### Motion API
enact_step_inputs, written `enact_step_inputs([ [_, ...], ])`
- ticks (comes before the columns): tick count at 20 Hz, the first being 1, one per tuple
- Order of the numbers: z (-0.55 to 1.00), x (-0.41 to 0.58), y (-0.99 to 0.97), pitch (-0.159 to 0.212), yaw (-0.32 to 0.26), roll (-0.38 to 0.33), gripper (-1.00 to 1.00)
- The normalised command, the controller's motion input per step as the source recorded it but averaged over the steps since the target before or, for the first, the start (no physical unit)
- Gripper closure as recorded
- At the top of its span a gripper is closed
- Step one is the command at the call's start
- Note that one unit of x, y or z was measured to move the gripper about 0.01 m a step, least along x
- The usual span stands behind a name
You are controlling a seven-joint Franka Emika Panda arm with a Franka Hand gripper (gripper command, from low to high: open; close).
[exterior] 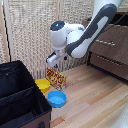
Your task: Locate and clasp the grip of the topmost drawer. Steadily and circumspectly yank the drawer open. Discover and seize the nutrition bar using your clamp. Deposit the nutrition bar in the accessible drawer. Unclench the nutrition bar.
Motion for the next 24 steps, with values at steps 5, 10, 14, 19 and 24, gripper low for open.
enact_step_inputs([
  [5,0.0,0.601,0.24,0.082,-0.09,0.329,-1.0],
  [10,0.08,0.539,0.16,0.266,-0.047,0.249,-1.0],
  [14,0.08,0.443,0.02,0.331,0.007,0.222,-1.0],
  [19,0.02,0.179,-0.02,0.133,0.027,0.044,1.0],
  [24,0.0,-0.002,0.0,-0.001,0.0,0.0,1.0],
])
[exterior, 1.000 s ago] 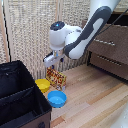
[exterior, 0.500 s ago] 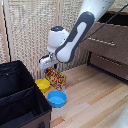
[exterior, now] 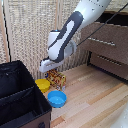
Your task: Locate and clasp the grip of the topmost drawer. Steadily and circumspectly yank the drawer open. Discover and seize the nutrition bar using your clamp. Deposit the nutrition bar in the accessible drawer. Unclench the nutrition bar.
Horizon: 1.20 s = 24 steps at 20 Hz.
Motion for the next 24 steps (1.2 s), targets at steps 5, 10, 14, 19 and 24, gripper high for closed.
enact_step_inputs([
  [5,0.0,0.031,0.0,0.016,0.0,0.0,1.0],
  [10,0.15,0.093,-0.04,0.059,-0.026,0.0,1.0],
  [14,0.65,0.169,-0.15,0.094,-0.104,0.033,1.0],
  [19,0.87,0.193,-0.19,0.12,-0.08,0.018,1.0],
  [24,0.89,0.198,-0.19,0.122,-0.074,0.01,1.0],
])
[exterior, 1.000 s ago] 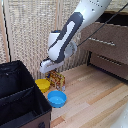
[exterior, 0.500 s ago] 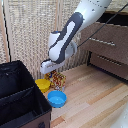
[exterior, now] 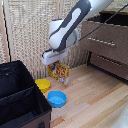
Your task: Locate and clasp the grip of the topmost drawer. Steadily and circumspectly yank the drawer open. Discover and seize the nutrition bar using your clamp. Deposit the nutrition bar in the accessible drawer. Unclench the nutrition bar.
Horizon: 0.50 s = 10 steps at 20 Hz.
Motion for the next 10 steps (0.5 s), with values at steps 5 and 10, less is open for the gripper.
enact_step_inputs([
  [5,0.91,0.202,-0.22,0.117,-0.08,0.003,1.0],
  [10,0.95,0.293,-0.15,0.087,-0.07,0.022,1.0],
])
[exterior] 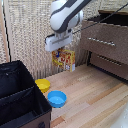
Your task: Locate and clasp the grip of the topmost drawer. Steadily and circumspectly yank the drawer open. Discover and seize the nutrition bar using your clamp. Deposit the nutrition bar in the accessible drawer. Unclench the nutrition bar.
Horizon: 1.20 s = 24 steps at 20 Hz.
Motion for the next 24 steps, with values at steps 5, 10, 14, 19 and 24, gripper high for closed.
enact_step_inputs([
  [5,0.89,0.23,-0.15,0.113,-0.07,0.026,1.0],
  [10,0.95,0.219,-0.28,0.057,-0.136,0.041,1.0],
  [14,0.98,0.209,-0.37,0.003,-0.141,0.043,1.0],
  [19,0.99,0.219,-0.44,0.0,-0.11,0.051,1.0],
  [24,0.91,0.193,-0.4,-0.001,-0.029,0.094,1.0],
])
